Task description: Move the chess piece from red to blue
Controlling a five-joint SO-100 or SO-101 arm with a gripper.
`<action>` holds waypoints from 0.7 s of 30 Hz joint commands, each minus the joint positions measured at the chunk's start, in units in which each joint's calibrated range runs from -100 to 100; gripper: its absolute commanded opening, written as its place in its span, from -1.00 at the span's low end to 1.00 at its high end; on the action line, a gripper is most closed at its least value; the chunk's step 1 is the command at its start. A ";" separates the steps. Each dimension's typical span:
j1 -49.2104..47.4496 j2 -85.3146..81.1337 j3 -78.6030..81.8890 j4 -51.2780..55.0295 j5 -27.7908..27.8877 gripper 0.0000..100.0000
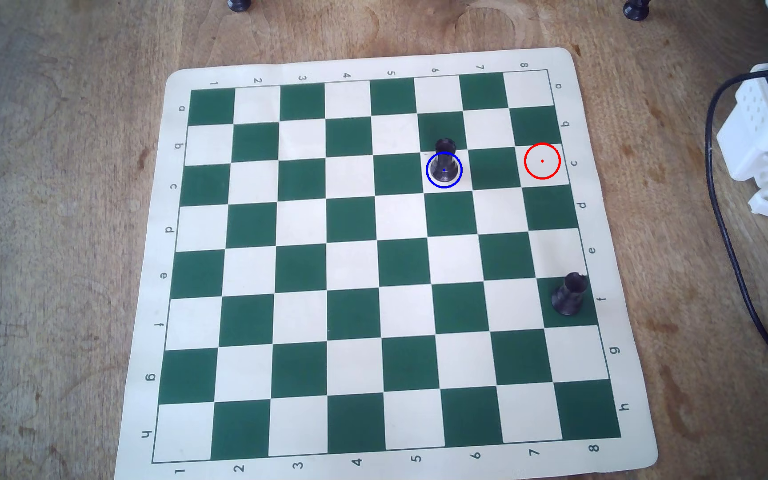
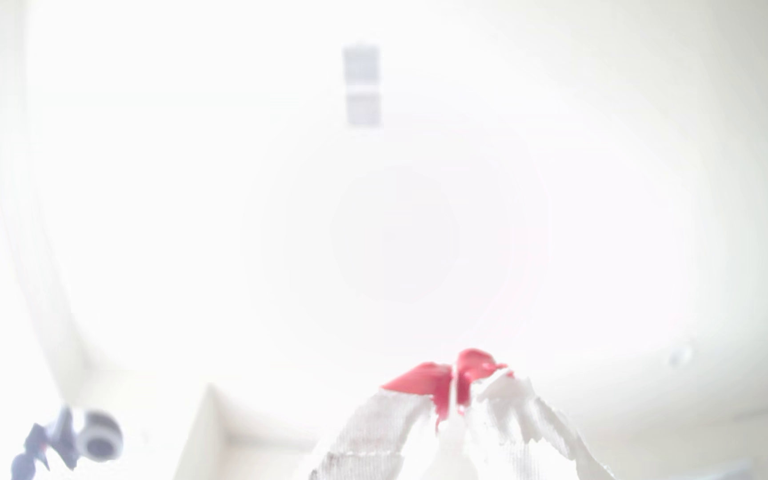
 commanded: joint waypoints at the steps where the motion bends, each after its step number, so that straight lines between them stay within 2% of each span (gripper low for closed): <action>1: -0.71 -0.62 0.90 -7.01 -0.54 -1.00; 12: -0.86 -0.62 0.90 -29.12 1.32 -1.00; 21: -1.02 -0.62 0.90 -36.33 2.83 -1.00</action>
